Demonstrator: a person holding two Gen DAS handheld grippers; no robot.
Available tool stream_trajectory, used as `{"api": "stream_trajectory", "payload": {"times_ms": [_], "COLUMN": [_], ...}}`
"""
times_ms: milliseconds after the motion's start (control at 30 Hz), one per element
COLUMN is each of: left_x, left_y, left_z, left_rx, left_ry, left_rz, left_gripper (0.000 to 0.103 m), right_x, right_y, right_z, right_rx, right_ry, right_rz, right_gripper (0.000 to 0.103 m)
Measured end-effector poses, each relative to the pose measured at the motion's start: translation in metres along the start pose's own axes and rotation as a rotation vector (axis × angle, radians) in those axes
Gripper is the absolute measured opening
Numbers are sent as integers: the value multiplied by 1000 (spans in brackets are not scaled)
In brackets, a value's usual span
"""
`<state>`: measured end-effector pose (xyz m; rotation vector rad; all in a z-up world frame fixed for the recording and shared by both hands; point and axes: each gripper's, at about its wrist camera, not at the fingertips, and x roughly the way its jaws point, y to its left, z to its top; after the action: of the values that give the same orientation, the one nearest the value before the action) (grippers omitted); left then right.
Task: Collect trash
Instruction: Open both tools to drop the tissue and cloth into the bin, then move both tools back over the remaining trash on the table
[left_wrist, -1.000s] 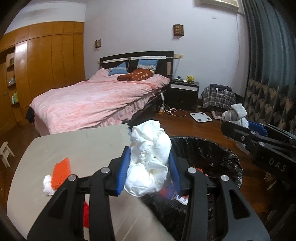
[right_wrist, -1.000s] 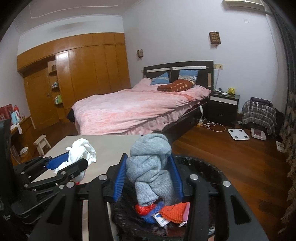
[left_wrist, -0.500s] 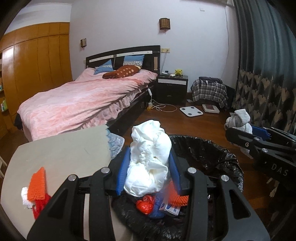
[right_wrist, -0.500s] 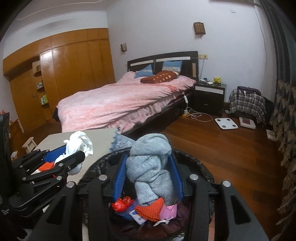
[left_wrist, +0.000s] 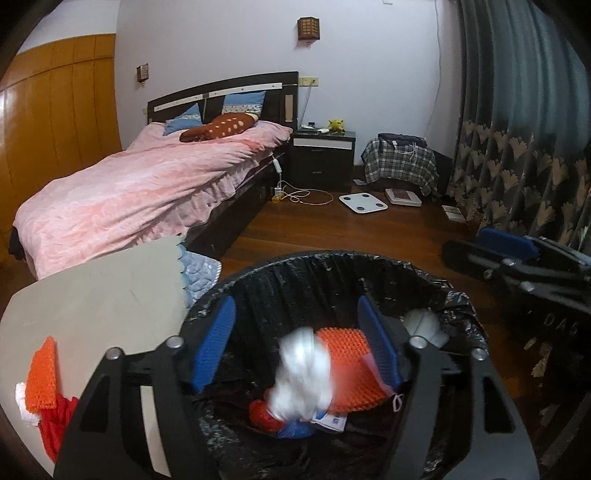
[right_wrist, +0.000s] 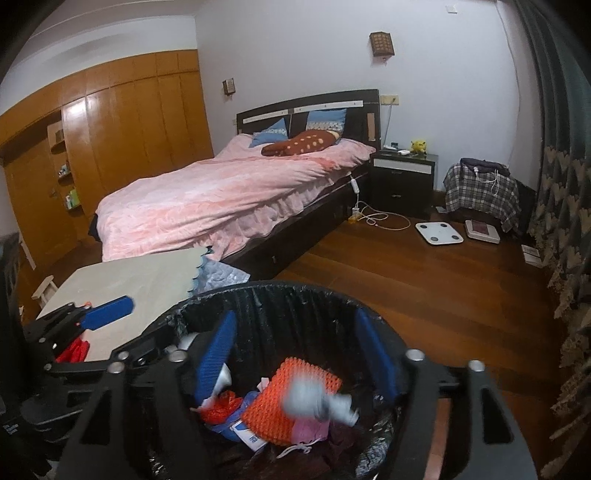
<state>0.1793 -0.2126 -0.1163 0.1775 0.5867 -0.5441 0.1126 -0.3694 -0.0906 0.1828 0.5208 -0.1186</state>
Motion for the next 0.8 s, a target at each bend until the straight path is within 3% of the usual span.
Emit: {"api": "stream_trajectory", "payload": {"times_ms": [33, 133, 333, 800], "left_x": [-2, -13, -47, -142], "left_y": [4, 16, 45, 122], "left_z": [-1, -2, -7, -38], "left_rx": [-6, -18, -60, -138], "left_ry": [-2, -17, -41, -102], "left_rz": [5, 36, 92, 294], "left_gripper": [72, 83, 90, 90], "right_x": [-1, -9, -19, -24], "right_y": [-1, 3, 23, 118], "right_z": [0, 1, -1, -8], "right_rx": [-1, -2, -5, -65], "right_ry": [-5, -27, -24, -14], "right_rz": [-6, -9, 29, 172], "right_gripper": [86, 97, 97, 97]}}
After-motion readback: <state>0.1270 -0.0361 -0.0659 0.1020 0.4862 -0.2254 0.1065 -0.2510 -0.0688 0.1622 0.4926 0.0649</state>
